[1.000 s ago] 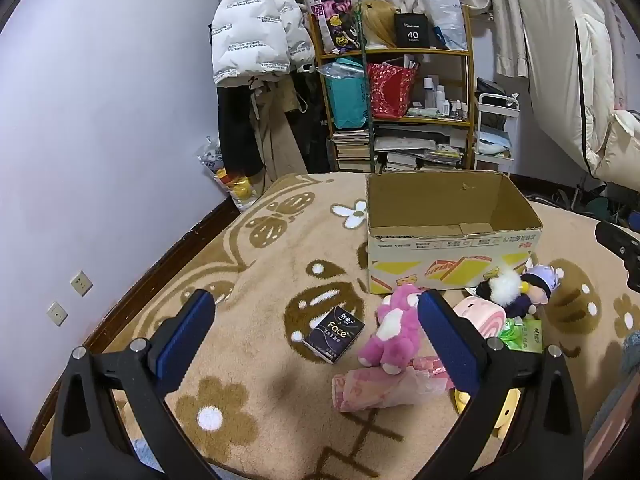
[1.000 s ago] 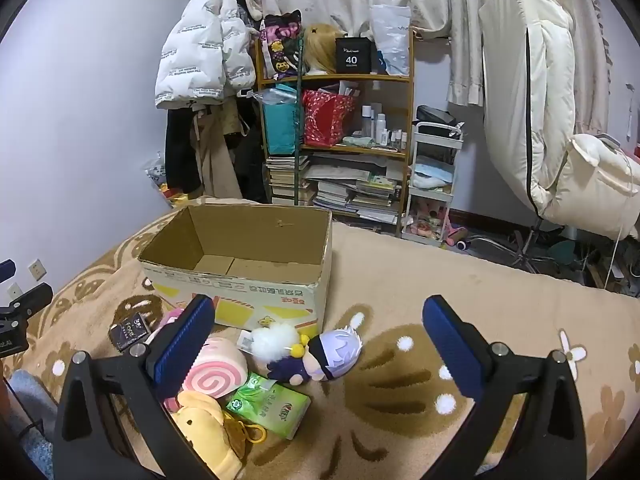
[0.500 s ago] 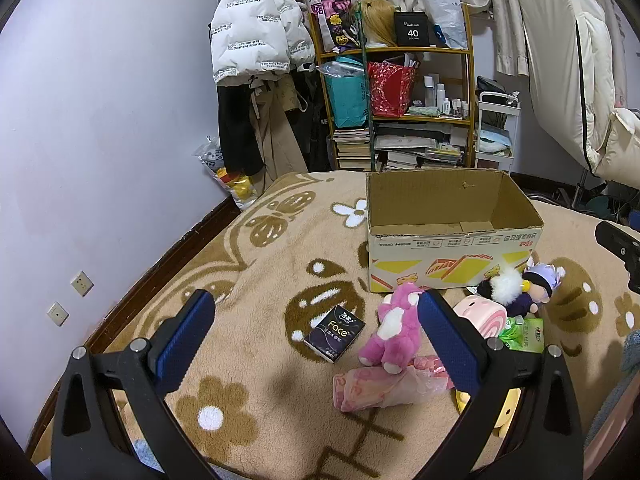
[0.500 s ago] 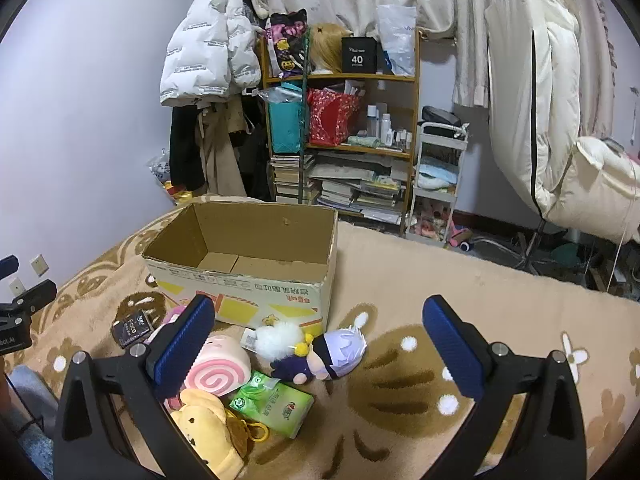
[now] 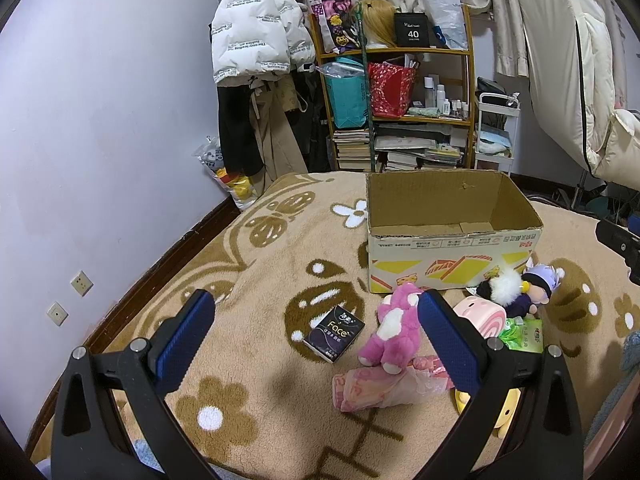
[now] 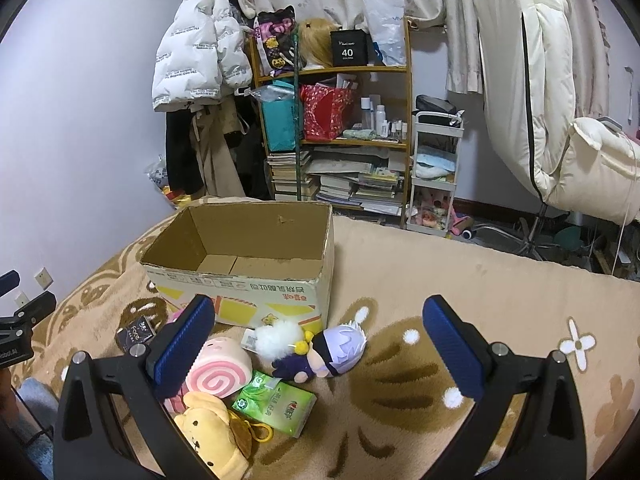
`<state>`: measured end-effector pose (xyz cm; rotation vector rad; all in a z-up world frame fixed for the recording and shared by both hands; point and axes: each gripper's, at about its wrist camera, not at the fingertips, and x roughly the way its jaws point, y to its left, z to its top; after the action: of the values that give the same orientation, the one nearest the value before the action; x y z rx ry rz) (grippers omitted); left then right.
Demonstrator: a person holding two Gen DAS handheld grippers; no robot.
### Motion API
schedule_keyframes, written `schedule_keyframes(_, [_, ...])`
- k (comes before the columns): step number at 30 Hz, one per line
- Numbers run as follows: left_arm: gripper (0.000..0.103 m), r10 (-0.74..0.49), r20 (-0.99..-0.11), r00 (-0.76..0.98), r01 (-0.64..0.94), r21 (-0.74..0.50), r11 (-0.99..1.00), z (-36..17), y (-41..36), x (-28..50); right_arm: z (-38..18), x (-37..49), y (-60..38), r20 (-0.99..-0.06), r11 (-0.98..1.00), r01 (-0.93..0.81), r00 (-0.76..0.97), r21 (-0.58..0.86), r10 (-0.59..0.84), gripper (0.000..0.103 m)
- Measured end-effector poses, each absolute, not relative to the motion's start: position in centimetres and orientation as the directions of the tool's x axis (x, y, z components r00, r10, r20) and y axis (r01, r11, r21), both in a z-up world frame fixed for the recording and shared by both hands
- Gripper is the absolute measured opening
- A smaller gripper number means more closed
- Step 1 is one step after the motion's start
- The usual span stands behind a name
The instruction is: Organize soft objects
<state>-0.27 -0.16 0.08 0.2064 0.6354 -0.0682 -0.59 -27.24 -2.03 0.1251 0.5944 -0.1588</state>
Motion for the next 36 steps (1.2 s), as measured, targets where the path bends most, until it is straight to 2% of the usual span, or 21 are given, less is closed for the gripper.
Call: schedule_keyframes(36, [0.1, -0.001, -0.596, 0.803, 0.128, 0.17, 0.977, 0.04, -0.14, -0.27, -2.1, -0.56, -27.4, -0.569, 0.98, 0.182, 0.815, 0.075, -0.108, 0.103])
